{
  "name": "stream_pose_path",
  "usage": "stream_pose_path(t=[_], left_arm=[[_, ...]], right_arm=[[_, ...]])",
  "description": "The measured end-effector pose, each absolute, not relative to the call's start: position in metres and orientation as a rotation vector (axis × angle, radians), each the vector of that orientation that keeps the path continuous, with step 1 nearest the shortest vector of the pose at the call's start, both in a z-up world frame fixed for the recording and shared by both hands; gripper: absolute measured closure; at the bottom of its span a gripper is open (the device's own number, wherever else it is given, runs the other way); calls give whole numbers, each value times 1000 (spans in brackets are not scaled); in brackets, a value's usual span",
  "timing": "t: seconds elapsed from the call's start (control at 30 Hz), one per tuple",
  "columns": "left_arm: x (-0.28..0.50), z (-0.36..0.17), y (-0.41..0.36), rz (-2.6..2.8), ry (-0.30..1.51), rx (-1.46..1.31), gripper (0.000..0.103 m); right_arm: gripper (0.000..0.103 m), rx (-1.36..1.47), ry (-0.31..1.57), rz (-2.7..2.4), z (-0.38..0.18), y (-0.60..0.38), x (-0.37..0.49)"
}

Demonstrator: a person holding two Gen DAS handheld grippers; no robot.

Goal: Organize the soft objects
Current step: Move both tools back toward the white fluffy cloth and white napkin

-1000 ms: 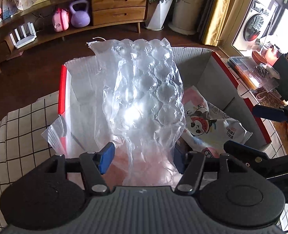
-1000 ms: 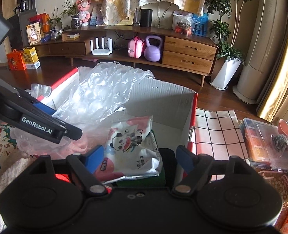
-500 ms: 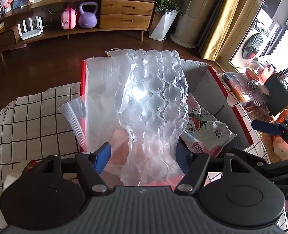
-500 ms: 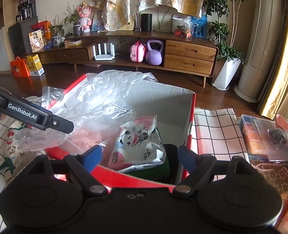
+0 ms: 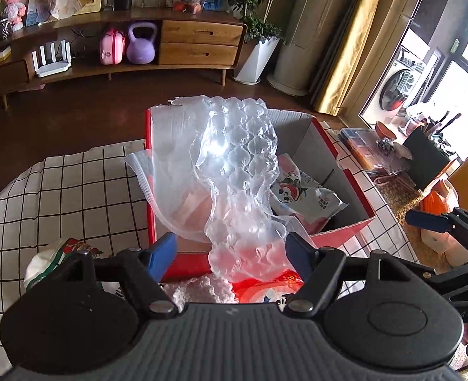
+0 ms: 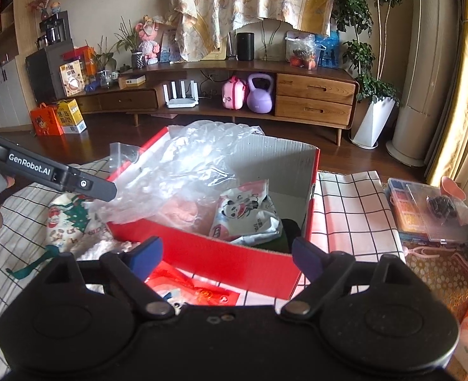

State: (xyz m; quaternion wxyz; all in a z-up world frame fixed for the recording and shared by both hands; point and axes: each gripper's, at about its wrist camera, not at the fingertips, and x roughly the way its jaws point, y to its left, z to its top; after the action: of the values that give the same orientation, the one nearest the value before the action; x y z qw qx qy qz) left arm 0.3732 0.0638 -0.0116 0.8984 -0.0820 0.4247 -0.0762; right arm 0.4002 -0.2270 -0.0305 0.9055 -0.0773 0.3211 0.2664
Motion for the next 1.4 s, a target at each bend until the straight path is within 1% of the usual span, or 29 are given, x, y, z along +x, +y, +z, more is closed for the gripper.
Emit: stream_pose_path(t=[0.23, 0.57, 0.63, 0.7, 0.97, 1.07, 1.1, 1.13, 1.4], left_arm=[[327, 1, 66, -165, 817, -151, 27], [266, -9, 76, -116, 758, -108, 27], [254, -15, 78, -96, 735, -95, 15], [246, -21, 80, -98, 729, -89, 15], [226, -59, 85, -84, 762, -105, 15], [221, -74, 87, -77, 763, -122, 8], [219, -78, 86, -73, 760, -121, 3], [219, -82, 86, -71, 761, -119, 2], [235, -109, 79, -70, 808, -112, 2]], right_arm=[[14, -147, 661, 589, -27, -233, 365], [12, -140, 669, 637, -35, -232, 327], [11, -137, 679, 641, -41, -233, 325], [9, -131, 692, 644, -47, -235, 323], [9, -115, 726, 669, -72, -239, 304], [9, -128, 731, 676, -81, -234, 292], [9, -138, 731, 686, -83, -232, 288], [9, -147, 731, 694, -85, -229, 284], [9, -184, 781, 810, -108, -192, 252]])
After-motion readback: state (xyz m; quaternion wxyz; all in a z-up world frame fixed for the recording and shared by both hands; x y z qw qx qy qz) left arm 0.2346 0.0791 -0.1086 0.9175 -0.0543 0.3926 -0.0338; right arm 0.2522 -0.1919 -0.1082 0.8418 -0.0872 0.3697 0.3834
